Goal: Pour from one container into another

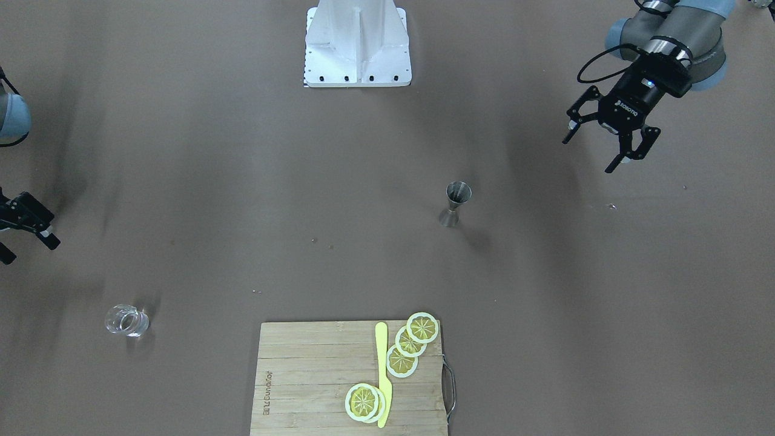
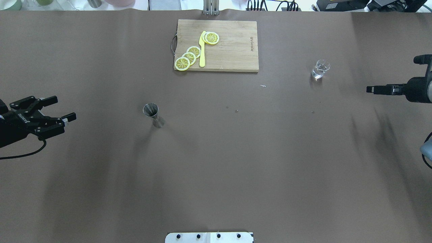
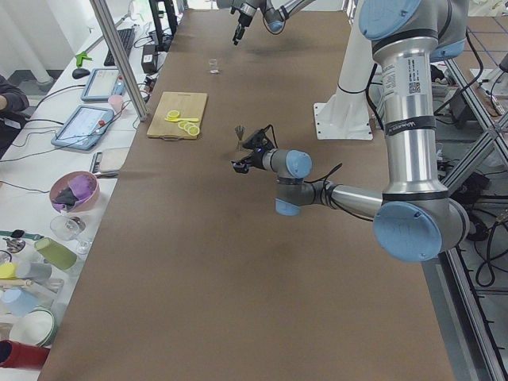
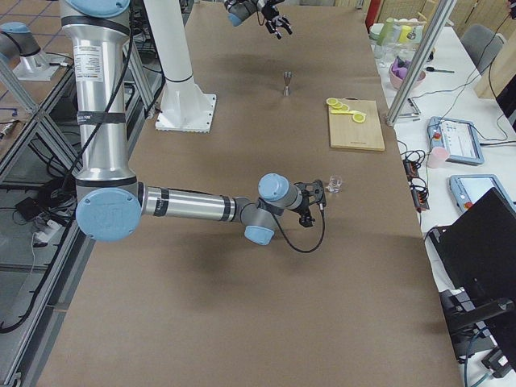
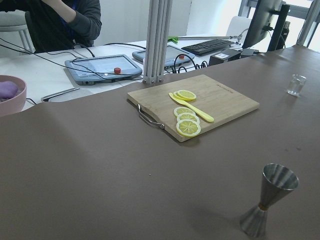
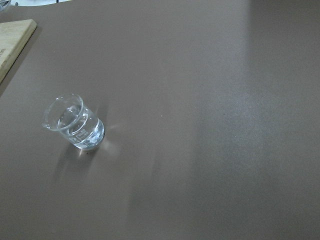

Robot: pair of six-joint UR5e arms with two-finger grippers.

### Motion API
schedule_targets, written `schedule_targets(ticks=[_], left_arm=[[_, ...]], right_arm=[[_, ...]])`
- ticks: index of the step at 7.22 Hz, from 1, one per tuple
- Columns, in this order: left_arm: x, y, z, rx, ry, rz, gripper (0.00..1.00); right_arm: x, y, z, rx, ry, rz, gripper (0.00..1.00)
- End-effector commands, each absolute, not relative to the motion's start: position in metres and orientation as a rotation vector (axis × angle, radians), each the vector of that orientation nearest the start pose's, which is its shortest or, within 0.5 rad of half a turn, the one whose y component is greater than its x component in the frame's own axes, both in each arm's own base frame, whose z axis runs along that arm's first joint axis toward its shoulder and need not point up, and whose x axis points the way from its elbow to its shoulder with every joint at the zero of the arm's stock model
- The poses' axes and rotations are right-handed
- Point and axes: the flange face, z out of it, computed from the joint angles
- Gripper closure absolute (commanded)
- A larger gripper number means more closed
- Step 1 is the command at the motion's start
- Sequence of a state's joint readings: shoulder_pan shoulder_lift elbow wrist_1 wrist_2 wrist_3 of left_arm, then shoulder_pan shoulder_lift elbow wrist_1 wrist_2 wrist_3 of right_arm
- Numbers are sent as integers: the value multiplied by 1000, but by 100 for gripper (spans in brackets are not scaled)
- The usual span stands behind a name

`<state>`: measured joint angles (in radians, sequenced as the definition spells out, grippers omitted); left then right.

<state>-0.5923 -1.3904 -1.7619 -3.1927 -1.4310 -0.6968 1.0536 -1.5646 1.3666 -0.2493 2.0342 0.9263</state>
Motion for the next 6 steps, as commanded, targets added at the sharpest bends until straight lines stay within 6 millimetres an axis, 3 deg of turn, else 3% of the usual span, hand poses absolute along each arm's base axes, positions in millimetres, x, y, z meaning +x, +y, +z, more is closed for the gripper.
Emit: schedule_targets(ticks=[1, 4, 6], left_arm=[[285, -320, 474, 1172, 1131, -48, 3], [302, -285, 488, 1142, 1111, -223, 3], [313, -278, 477, 1138, 1127, -255, 3]], right_arm=[[-178, -470, 627, 543, -1029, 78, 0], [-180, -466, 630, 478, -1057, 166, 0], [-171, -463, 633, 535, -1016, 103, 0]])
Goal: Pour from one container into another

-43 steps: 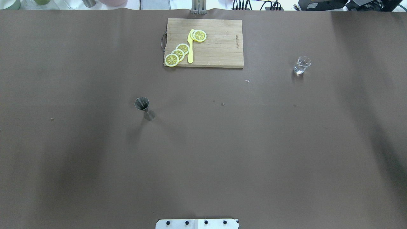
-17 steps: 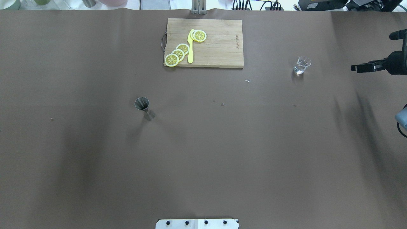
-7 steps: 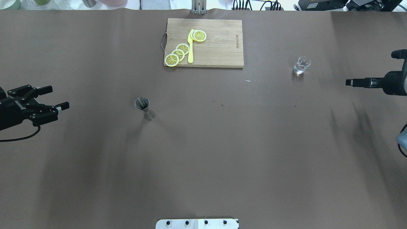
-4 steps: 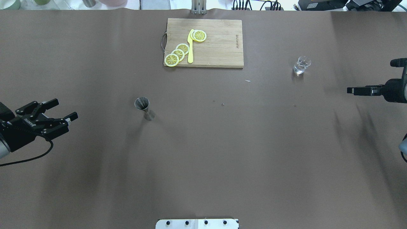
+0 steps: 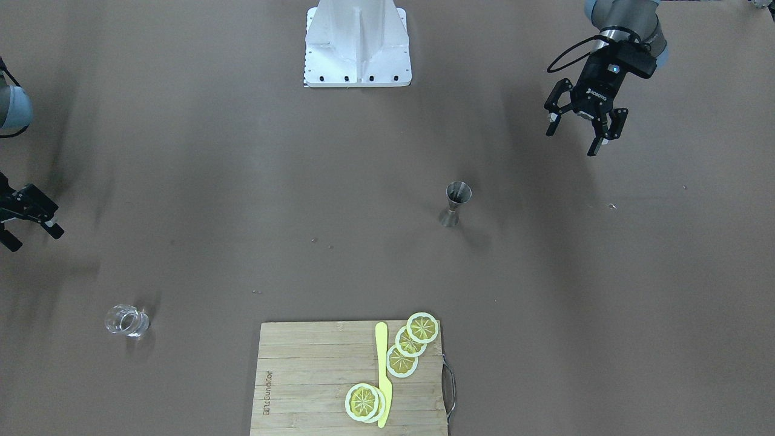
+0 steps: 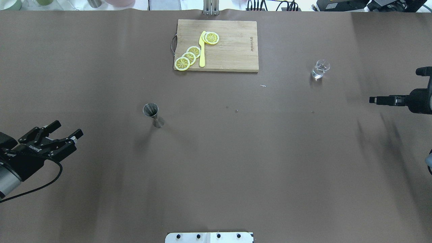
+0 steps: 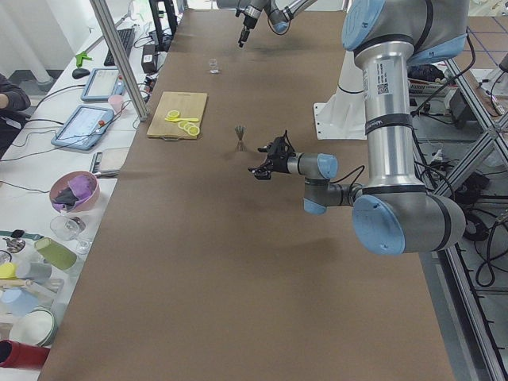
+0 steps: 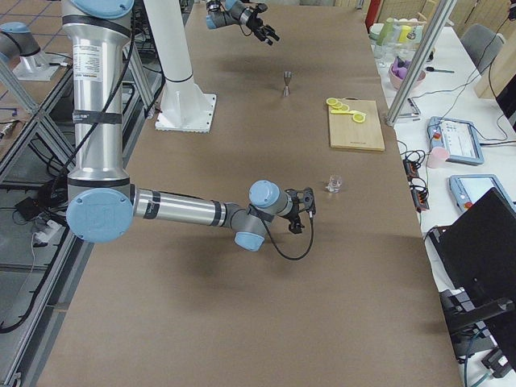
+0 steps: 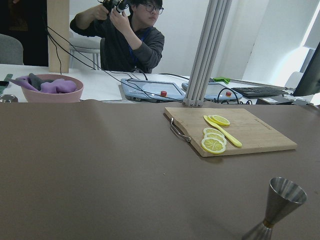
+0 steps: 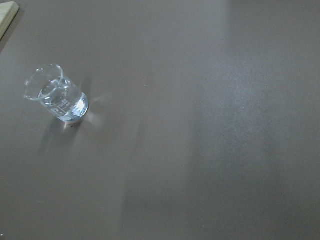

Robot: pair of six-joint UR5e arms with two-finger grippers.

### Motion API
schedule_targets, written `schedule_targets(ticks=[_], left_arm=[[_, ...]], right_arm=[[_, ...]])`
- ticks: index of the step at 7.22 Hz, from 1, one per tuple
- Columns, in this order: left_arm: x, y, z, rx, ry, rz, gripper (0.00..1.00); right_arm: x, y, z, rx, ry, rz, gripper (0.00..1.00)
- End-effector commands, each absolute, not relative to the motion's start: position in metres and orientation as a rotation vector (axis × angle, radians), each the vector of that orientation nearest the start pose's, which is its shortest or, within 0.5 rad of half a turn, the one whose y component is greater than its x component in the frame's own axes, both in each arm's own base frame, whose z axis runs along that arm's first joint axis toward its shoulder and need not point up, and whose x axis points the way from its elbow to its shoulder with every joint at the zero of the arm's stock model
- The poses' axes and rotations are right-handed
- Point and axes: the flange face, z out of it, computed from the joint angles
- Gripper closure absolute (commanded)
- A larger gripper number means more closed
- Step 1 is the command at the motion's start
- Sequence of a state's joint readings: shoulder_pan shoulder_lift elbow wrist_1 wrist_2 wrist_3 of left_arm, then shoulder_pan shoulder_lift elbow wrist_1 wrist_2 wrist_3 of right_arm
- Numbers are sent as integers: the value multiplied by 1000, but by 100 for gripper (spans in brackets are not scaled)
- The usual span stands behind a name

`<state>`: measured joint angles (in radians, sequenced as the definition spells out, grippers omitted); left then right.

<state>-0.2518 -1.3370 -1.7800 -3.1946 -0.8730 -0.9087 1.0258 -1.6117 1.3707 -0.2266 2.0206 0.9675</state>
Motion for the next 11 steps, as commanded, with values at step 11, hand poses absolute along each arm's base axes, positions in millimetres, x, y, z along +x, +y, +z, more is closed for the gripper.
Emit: schedule_targets(ticks=[11], left_arm=[[451, -314, 414, 1198, 991, -193, 3]], right_arm=[[-141, -454, 652, 706, -662, -428, 0]])
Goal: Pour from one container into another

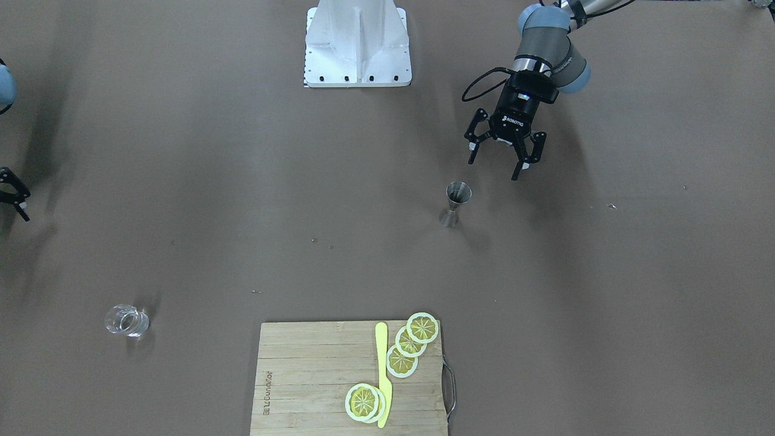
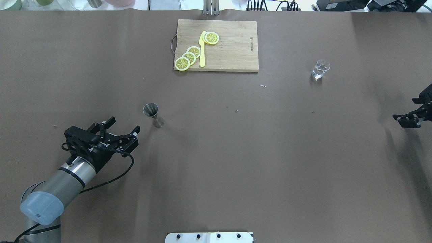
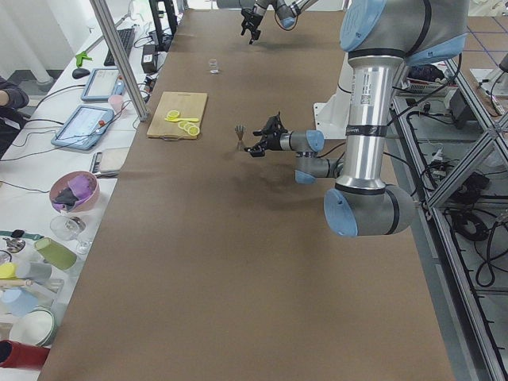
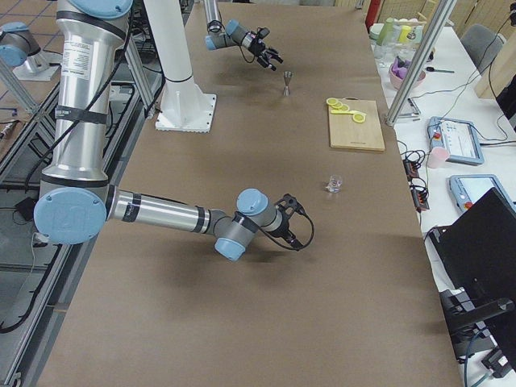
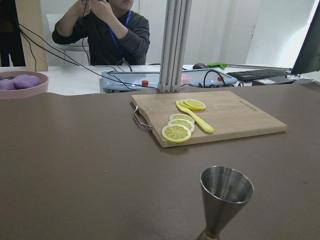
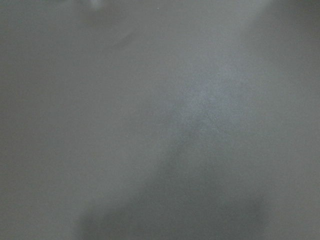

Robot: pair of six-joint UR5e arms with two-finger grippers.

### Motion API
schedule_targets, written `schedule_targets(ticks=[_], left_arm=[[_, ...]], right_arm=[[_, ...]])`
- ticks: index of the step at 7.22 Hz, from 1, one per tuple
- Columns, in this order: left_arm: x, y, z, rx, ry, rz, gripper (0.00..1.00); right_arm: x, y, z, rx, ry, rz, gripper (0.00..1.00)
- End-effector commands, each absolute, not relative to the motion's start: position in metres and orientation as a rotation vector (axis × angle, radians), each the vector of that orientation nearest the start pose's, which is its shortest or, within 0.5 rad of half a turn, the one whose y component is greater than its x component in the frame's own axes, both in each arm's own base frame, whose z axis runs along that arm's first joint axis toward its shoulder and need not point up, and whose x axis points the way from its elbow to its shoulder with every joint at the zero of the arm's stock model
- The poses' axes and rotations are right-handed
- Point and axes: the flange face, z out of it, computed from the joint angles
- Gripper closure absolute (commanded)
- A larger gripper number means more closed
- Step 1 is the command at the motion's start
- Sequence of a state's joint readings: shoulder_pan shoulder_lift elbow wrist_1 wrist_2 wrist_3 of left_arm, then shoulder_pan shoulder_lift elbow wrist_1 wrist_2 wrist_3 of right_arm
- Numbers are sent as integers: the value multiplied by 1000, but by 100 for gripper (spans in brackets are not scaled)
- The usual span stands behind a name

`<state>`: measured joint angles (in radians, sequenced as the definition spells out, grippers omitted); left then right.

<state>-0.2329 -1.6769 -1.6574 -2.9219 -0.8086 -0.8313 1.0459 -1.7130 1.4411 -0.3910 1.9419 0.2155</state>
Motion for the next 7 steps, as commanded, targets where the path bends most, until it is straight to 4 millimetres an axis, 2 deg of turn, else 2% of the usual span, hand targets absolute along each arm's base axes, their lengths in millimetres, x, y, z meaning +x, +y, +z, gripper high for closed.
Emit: schedule_targets(ticks=[1, 2, 4, 5, 7], left_arm=[[461, -317, 412, 1198, 991, -193, 3], [473, -320, 407, 1199, 998, -195, 3], [490, -323, 403, 1197, 1000, -195, 3], [496, -326, 402, 1199, 996, -194, 3], [508, -329, 401, 1197, 988, -190, 3]], right_arm=[[-135, -462, 637, 629, -747, -304, 0], [-127, -480, 616, 602, -801, -191, 0], [-96, -520, 586, 518, -886, -112, 0], [-88, -528, 577, 502, -885, -92, 0], [-90, -533, 579, 497, -879, -87, 0]])
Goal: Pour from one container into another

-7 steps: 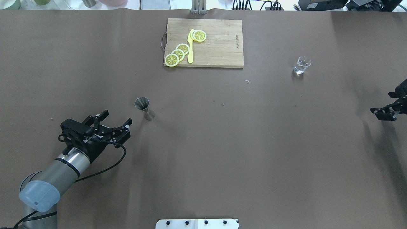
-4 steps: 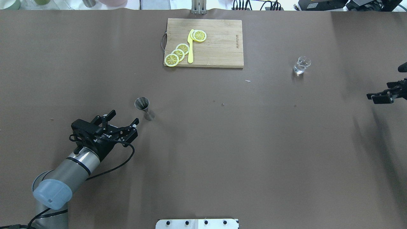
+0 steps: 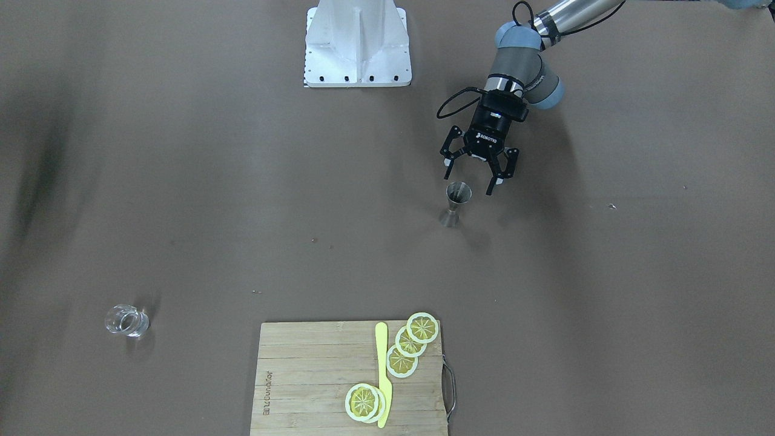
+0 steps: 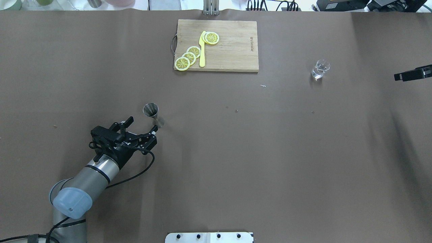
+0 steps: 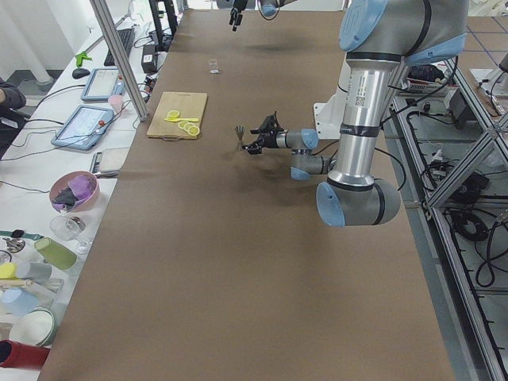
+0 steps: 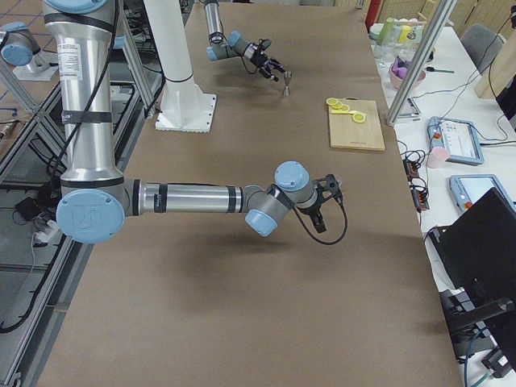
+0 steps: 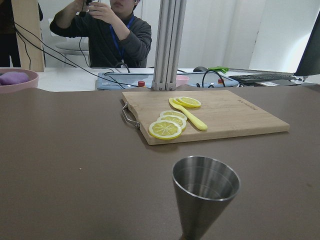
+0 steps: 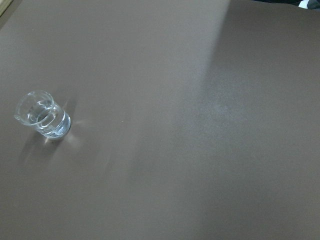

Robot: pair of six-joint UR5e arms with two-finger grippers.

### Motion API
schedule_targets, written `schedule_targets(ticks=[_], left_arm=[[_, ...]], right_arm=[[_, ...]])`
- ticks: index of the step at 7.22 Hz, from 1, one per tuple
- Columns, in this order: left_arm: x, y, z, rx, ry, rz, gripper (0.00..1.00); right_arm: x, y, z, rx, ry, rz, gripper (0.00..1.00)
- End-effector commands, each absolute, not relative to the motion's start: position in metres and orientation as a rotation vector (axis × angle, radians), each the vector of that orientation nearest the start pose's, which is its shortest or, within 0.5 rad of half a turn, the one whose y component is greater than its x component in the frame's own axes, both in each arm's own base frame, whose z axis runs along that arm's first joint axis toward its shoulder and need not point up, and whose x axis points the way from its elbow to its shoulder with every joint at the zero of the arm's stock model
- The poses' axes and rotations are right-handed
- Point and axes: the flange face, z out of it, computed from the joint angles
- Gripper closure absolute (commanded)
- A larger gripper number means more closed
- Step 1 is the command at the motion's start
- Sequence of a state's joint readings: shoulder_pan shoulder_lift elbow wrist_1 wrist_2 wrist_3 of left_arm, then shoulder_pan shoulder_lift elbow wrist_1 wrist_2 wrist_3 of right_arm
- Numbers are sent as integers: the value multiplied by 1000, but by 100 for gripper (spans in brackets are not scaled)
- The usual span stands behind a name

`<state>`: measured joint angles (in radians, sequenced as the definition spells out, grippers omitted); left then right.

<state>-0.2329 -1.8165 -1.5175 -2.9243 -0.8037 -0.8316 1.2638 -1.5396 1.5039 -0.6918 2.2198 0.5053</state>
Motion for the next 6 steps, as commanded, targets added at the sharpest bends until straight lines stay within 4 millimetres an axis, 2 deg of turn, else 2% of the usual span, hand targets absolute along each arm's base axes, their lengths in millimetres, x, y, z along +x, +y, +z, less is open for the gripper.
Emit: schedule_targets(ticks=[1, 2, 3, 4, 6], left_arm=[[512, -330, 400, 1197, 988, -190, 3], [513, -331, 399, 1198, 986, -192, 3], [513, -332, 400, 1199, 982, -193, 3], [515, -333, 399, 1200, 981, -194, 3], [522, -338, 397, 1202, 975, -196, 3]], right_arm=[[-91, -538, 573, 512, -877, -102, 0], [-93, -548, 563, 501, -855, -105, 0], [-98, -569, 550, 472, -811, -190, 0], [-106, -575, 540, 478, -814, -213, 0], [-106, -577, 535, 492, -814, -230, 0]])
